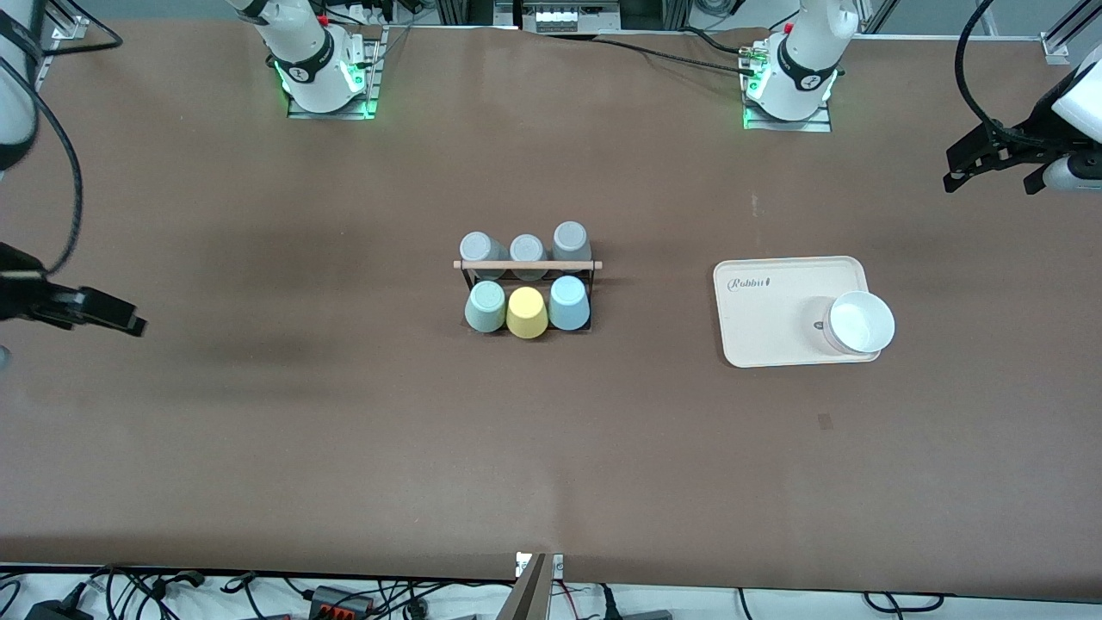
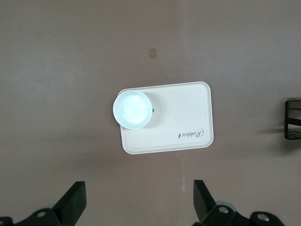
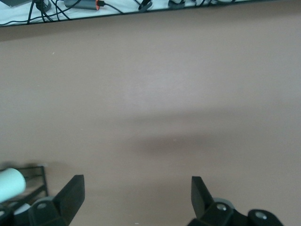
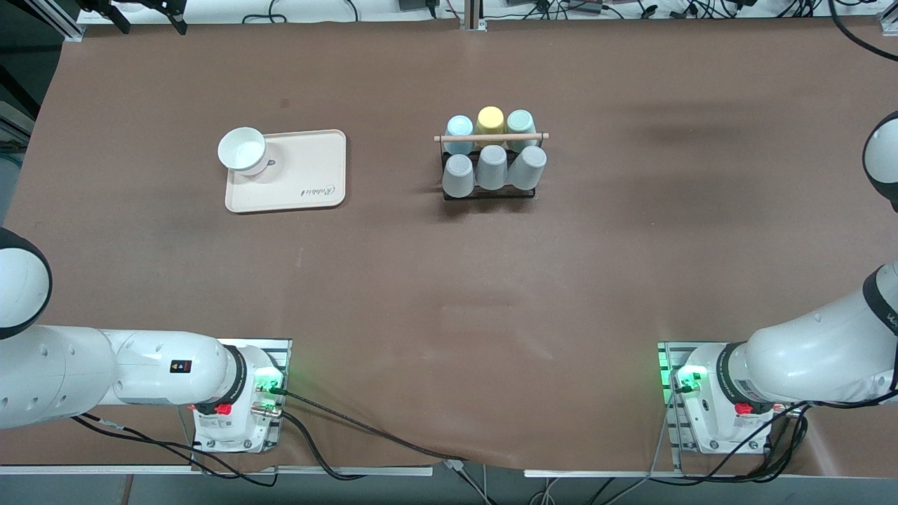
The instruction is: Hang scattered cups on rack with three cups
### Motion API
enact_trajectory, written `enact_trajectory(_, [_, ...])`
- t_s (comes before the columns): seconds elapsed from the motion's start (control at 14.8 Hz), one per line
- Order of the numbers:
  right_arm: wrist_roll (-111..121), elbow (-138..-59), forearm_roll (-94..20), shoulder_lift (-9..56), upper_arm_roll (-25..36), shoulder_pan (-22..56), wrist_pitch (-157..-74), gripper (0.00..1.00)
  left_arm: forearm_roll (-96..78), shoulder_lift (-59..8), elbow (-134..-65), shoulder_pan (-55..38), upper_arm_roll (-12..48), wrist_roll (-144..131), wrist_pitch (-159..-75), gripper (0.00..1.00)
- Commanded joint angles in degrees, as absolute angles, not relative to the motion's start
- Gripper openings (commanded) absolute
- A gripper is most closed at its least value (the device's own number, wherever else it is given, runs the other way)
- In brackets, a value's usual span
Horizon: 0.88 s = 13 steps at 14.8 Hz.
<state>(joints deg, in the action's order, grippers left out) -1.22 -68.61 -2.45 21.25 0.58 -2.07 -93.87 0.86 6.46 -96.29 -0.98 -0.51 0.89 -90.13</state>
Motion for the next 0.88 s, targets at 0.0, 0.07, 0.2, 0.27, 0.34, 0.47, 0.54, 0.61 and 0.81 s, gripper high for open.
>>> enact_trajectory(0.0, [2.6, -70.8, 0.5, 18.2, 1.4, -1.5, -93.8, 1.00, 0.2, 6.3, -95.6, -1.1, -0.4, 0.5, -89.8, 1.00])
enact_trajectory(0.07, [2.6, -71.5, 1.0, 17.2, 1.4, -1.5, -93.8, 1.00, 0.2, 6.3, -95.6, -1.1, -0.4, 0.5, -89.8, 1.00])
enact_trajectory(0.2, [2.5, -75.5, 1.3, 14.3, 1.1, -1.5, -94.9, 1.00, 0.2, 6.3, -95.7, -1.1, -0.4, 0.5, -89.8, 1.00])
enact_trajectory(0.27, [2.5, -78.5, 1.8, 12.7, 1.0, -1.4, -96.8, 1.00, 0.2, 6.3, -95.7, -1.1, -0.4, 0.5, -89.8, 1.00])
enact_trajectory(0.34, [2.5, -82.4, 2.4, 10.2, 0.9, -1.5, -99.2, 1.00, 0.2, 6.3, -95.7, -1.1, -0.4, 0.5, -89.8, 1.00])
enact_trajectory(0.47, [2.5, -88.8, 2.5, 5.8, 0.9, -1.5, -101.3, 1.00, 0.2, 6.3, -95.7, -1.1, -0.4, 0.5, -89.8, 1.00])
enact_trajectory(0.54, [2.5, -91.1, 2.5, 4.1, 0.9, -1.5, -101.5, 1.00, 0.2, 6.3, -95.7, -1.1, -0.4, 0.5, -89.8, 1.00])
enact_trajectory(0.61, [2.5, -93.1, 2.5, 2.6, 0.9, -1.5, -101.5, 1.00, 0.2, 6.3, -95.7, -1.1, -0.4, 0.5, -89.8, 1.00])
enact_trajectory(0.81, [2.5, -97.9, 2.4, -0.9, 0.9, -1.7, -101.1, 1.00, 0.2, 6.3, -95.7, -1.1, -0.4, 0.5, -89.8, 1.00])
